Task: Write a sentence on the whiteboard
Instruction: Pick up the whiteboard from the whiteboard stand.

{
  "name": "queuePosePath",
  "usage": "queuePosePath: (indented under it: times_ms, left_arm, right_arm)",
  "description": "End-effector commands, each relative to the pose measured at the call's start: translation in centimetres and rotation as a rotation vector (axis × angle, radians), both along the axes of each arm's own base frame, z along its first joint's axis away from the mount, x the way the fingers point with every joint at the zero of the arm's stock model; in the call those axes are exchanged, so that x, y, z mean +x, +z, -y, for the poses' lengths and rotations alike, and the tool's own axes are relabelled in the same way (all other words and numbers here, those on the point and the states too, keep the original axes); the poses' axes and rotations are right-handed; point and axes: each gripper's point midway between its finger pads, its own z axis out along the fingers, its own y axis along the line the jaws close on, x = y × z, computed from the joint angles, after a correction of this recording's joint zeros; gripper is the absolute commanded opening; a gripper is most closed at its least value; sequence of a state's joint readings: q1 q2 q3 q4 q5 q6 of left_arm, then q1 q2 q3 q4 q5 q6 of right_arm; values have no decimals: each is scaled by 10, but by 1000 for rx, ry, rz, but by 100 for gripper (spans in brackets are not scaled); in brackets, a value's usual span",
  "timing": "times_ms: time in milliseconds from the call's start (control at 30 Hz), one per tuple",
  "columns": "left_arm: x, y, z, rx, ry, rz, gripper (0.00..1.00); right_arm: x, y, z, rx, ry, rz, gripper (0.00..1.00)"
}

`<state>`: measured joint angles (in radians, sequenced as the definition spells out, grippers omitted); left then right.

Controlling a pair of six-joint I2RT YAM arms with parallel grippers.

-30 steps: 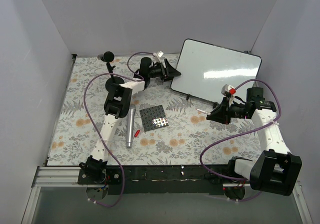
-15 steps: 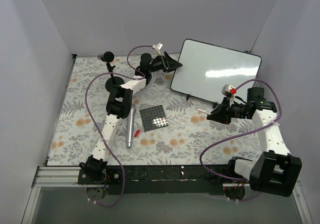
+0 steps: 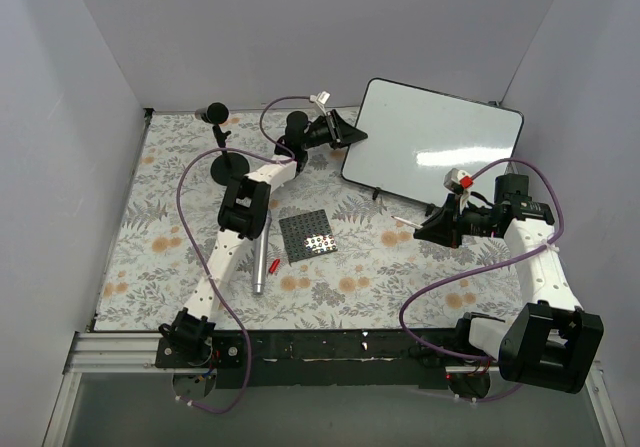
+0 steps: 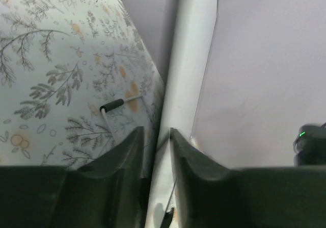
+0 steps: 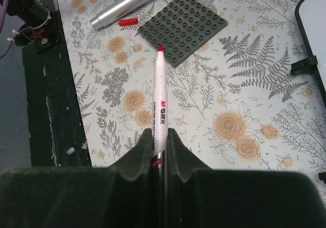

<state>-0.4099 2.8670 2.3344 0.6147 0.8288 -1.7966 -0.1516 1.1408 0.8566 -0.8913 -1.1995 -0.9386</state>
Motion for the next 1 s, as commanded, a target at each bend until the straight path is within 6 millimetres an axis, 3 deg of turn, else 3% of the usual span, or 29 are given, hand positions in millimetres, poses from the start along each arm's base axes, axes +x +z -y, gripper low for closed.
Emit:
queuePosePath:
  times_ms: [0, 100, 367, 433, 467, 533, 600, 967]
  left_arm:
    - [-6, 38, 10, -41, -22, 91, 14]
    - [-8, 47, 10, -55, -27, 108, 0]
    - [-15, 104, 7, -83, -32, 236, 0]
    - [-18, 106, 5, -74, -26, 246, 0]
    - [-21, 121, 4, -79, -18, 291, 0]
    - [-23, 120, 2, -66, -11, 297, 0]
    - [-26, 136, -2, -66, -3, 337, 0]
    - [-42, 182, -11, -91, 20, 405, 0]
  right_arm:
    - [2, 12, 1, 9, -6, 27, 1]
    - [1, 12, 1, 11, -5, 27, 1]
    - [0, 16, 1, 8, -8, 41, 1]
    - [-1, 18, 1, 6, -7, 53, 1]
    - [-2, 19, 1, 6, -6, 54, 1]
    - [-2, 21, 2, 1, -9, 61, 1]
    - [-5, 23, 1, 2, -4, 66, 1]
    - [-10, 45, 0, 1, 22, 79, 1]
